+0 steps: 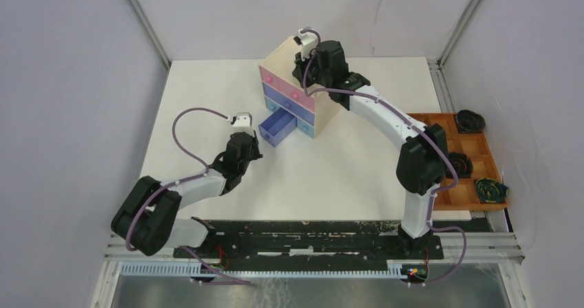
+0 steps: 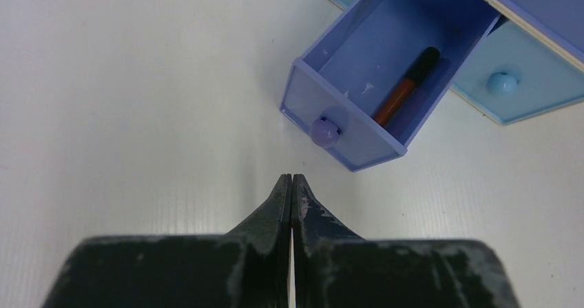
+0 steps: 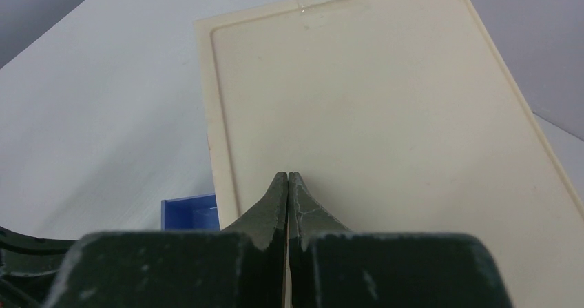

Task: Organize the makeup
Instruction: Close the drawer in the storage box.

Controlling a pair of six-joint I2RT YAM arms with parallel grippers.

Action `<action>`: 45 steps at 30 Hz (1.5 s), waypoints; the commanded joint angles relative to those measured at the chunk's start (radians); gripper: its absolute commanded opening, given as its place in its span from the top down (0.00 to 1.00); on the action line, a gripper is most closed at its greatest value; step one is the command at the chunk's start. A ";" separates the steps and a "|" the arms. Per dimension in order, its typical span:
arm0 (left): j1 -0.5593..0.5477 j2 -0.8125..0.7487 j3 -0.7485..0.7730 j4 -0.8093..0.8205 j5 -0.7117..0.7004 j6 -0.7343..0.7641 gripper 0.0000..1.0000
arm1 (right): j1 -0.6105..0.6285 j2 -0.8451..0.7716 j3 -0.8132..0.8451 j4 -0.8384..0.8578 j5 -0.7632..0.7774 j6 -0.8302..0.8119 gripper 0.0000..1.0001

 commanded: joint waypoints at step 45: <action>-0.022 0.566 0.491 0.334 0.030 0.086 0.97 | -0.012 -0.004 -0.205 -0.082 -0.155 -0.020 0.99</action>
